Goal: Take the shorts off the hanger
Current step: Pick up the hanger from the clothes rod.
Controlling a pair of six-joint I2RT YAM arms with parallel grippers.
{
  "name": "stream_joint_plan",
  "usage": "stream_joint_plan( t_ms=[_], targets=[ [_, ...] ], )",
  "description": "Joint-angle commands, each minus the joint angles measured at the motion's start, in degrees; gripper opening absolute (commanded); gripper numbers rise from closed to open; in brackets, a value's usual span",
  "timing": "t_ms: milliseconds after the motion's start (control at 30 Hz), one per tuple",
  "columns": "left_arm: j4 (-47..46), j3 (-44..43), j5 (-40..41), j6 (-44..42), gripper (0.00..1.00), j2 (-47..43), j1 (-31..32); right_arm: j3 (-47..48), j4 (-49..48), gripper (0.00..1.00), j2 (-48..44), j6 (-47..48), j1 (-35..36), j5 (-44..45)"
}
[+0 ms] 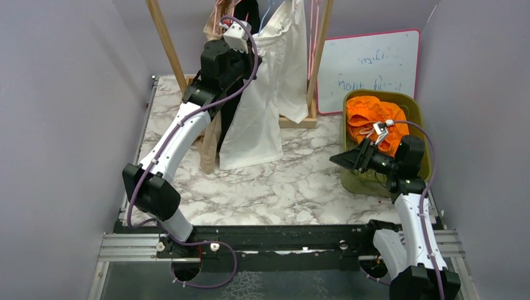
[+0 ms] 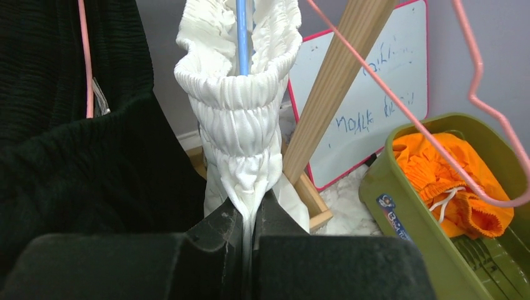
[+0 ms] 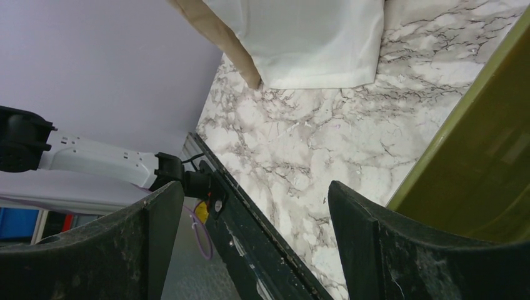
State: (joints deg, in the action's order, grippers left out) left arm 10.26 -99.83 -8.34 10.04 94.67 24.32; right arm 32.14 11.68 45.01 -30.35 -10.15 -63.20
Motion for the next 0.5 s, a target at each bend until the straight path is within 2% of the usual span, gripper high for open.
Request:
stream_joint_plan(
  t_ms=[0, 133, 267, 467],
  targets=[
    [-12.9, 4.3, 3.5, -1.9, 0.0, -6.6, 1.7, 0.1, 4.0, 0.88, 0.8, 1.0, 0.3, 3.0],
    [-18.0, 6.5, 4.9, -2.3, 0.0, -8.3, 2.3, 0.2, 4.4, 0.88, 0.7, 1.0, 0.3, 3.3],
    [-19.1, 7.7, 5.4, -3.3, 0.0, -9.0, 3.0, 0.4, 5.0, 0.88, 0.8, 1.1, 0.3, 3.5],
    [-16.3, 13.5, 6.5, -3.4, 0.0, -14.3, 3.4, 1.0, 6.5, 0.9, 0.6, 1.8, 0.3, 4.1]
  ],
)
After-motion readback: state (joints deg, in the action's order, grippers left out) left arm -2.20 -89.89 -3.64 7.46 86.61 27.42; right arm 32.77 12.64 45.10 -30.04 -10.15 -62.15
